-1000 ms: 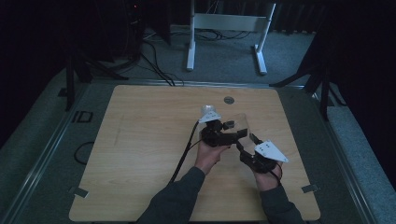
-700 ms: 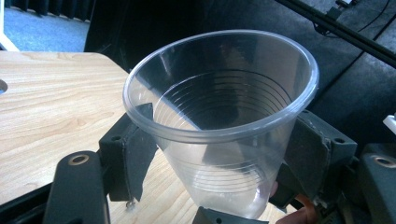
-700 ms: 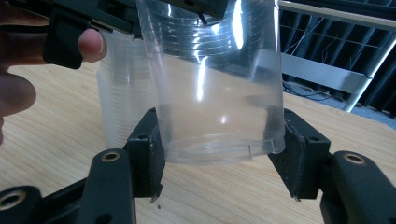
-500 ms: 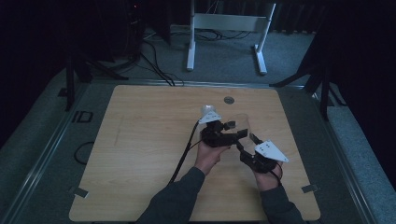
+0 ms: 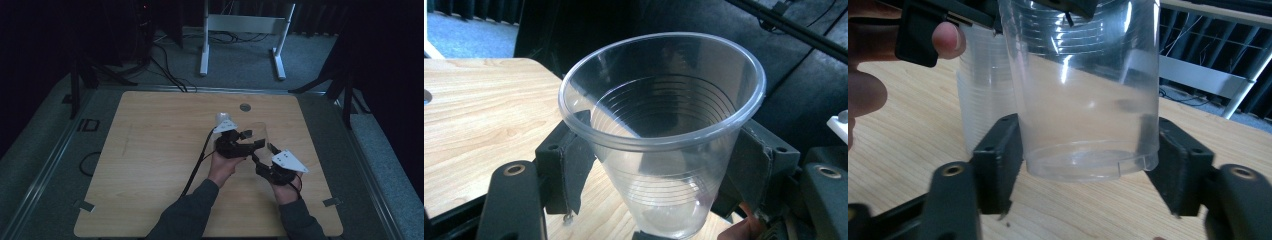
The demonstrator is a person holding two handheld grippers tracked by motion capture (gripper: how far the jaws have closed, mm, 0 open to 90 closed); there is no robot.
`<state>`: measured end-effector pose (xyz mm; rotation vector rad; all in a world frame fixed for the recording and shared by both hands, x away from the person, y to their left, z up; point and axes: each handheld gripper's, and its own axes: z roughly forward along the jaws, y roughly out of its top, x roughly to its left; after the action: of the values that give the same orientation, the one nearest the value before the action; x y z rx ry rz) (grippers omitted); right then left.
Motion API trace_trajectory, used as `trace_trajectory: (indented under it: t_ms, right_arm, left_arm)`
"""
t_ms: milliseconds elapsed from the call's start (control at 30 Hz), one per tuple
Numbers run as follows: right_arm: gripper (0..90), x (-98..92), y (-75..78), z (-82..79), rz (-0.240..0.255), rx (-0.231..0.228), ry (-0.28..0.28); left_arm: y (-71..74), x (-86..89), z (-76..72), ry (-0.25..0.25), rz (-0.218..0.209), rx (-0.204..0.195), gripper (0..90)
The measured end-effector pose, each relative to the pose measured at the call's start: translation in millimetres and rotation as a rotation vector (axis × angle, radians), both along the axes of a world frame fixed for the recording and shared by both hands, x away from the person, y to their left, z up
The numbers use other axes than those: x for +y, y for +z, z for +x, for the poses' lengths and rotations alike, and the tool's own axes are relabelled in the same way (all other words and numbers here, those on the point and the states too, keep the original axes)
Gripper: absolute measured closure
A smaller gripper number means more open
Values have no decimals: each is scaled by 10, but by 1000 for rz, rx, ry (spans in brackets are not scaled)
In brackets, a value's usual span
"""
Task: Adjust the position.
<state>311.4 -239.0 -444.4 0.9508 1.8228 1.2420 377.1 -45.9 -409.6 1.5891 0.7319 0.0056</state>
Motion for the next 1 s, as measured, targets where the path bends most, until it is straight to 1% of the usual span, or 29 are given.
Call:
trace_trajectory:
  t_ms: [100,167,200,233,333,467,500,533,567,600,633,667,800,833,933,1000]
  right_arm:
    - [249,0,4,12,-1,16,7]
    - [241,-1,7,15,-6,14,10]
    - [235,-3,14,14,-9,11,13]
    - [224,-9,27,18,-14,14,21]
    - [227,-14,35,28,-21,26,25]
    - [251,-6,29,43,-46,48,38]
    - [265,-5,27,45,-48,51,42]
    - [266,-1,22,48,-50,57,47]
    - [266,-1,22,48,-50,57,47]
    - [267,4,16,54,-54,63,49]
    - [273,16,4,61,-59,76,53]
    - [280,22,-2,62,-60,78,56]
    - [295,38,-17,66,-65,87,59]
    - [338,39,-23,68,-68,86,58]
    - [372,31,-23,66,-59,87,50]
    - [372,29,-24,65,-58,87,50]
  left_arm:
    - [2,-4,-6,6,17,-11,309]
    - [4,-4,-8,7,25,-15,309]
    - [5,-10,-16,15,47,-25,309]
    - [4,-13,-17,19,58,-28,309]
    - [-3,-25,-27,27,96,-42,309]
    - [-9,-54,-50,35,157,-69,309]
    - [-10,-65,-60,37,179,-79,308]
    - [-11,-74,-67,38,190,-87,309]
    - [-11,-74,-67,38,190,-87,308]
    - [-12,-88,-80,39,213,-100,308]
    - [-12,-94,-87,39,221,-105,308]
    - [-12,-97,-91,37,230,-109,308]
    - [-12,-105,-99,38,237,-116,307]
    - [-14,-117,-108,34,246,-120,306]
    - [-18,-125,-111,33,245,-119,305]
    - [-18,-125,-111,33,245,-119,305]
